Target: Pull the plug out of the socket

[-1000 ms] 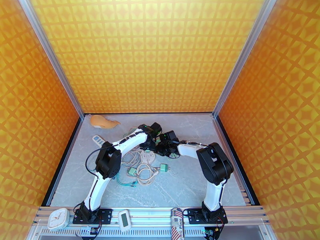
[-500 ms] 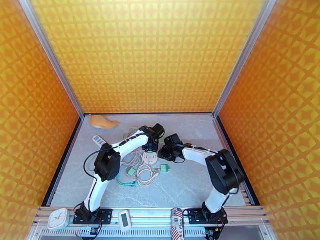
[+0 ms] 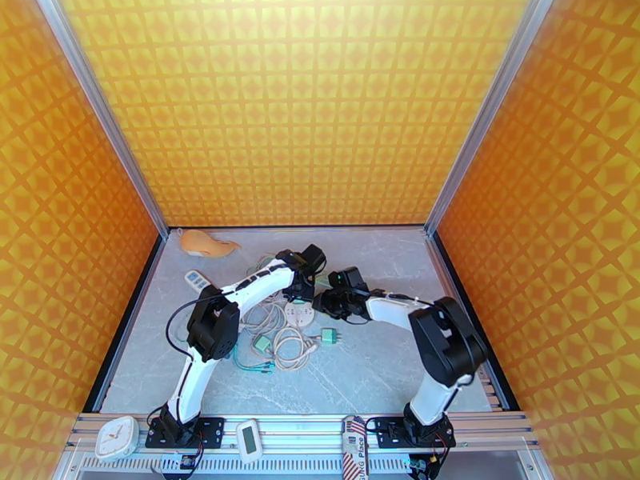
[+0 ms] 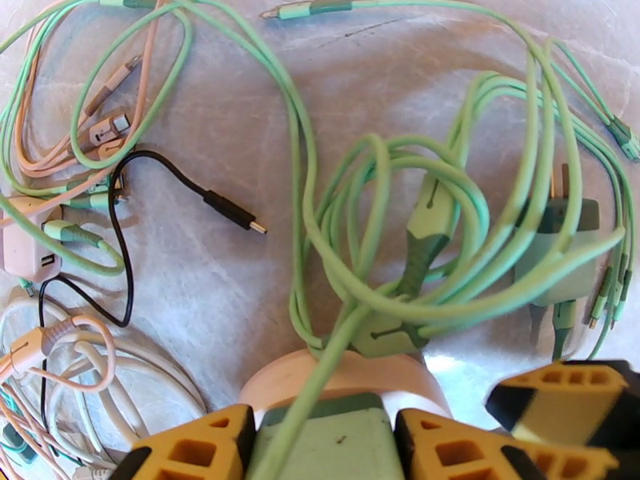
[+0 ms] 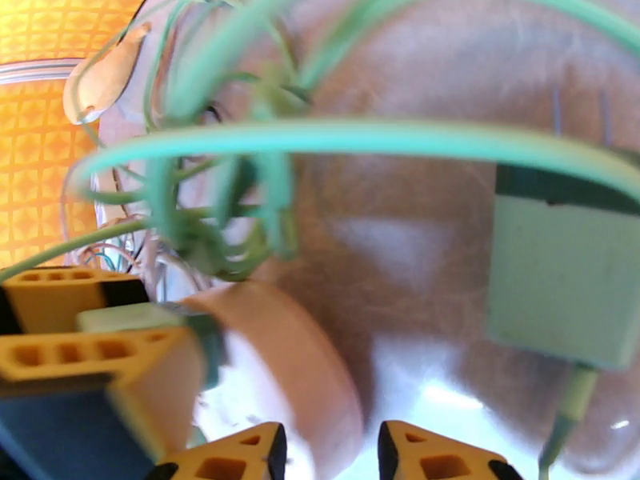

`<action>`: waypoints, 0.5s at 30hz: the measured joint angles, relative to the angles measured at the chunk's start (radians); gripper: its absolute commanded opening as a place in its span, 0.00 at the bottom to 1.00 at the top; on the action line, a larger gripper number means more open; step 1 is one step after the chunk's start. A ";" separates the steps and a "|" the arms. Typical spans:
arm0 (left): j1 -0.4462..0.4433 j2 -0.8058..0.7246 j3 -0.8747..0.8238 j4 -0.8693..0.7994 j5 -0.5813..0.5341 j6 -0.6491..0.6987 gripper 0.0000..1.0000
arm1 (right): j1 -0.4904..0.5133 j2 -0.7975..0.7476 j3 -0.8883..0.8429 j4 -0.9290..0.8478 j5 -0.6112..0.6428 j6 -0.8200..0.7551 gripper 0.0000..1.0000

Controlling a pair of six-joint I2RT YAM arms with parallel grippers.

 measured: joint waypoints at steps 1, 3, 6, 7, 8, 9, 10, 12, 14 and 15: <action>0.000 0.002 -0.004 0.000 0.000 0.000 0.02 | 0.000 0.011 -0.001 0.013 -0.011 0.009 0.37; 0.004 0.006 -0.008 0.000 0.001 0.000 0.02 | 0.000 0.026 -0.014 0.050 -0.030 0.028 0.37; 0.005 0.009 -0.009 0.000 0.005 0.000 0.02 | -0.003 0.029 -0.031 0.089 -0.049 0.049 0.37; 0.005 0.009 -0.009 0.000 0.006 0.000 0.02 | -0.004 0.029 -0.035 0.098 -0.052 0.052 0.37; 0.005 0.009 -0.009 0.000 0.006 0.000 0.02 | -0.005 0.033 -0.038 0.107 -0.057 0.057 0.37; 0.005 0.009 -0.009 0.000 0.006 0.000 0.02 | -0.006 0.037 -0.038 0.115 -0.066 0.061 0.37; 0.006 0.010 -0.009 0.000 0.006 0.000 0.02 | -0.008 0.044 -0.038 0.127 -0.076 0.067 0.38; 0.008 0.013 -0.009 0.000 0.006 -0.001 0.02 | -0.011 0.056 -0.045 0.158 -0.098 0.079 0.38; 0.009 0.015 -0.009 0.001 0.008 -0.001 0.02 | -0.014 0.064 -0.061 0.203 -0.116 0.103 0.38; 0.009 0.015 -0.009 0.001 0.009 -0.001 0.02 | -0.015 0.067 -0.070 0.227 -0.123 0.114 0.39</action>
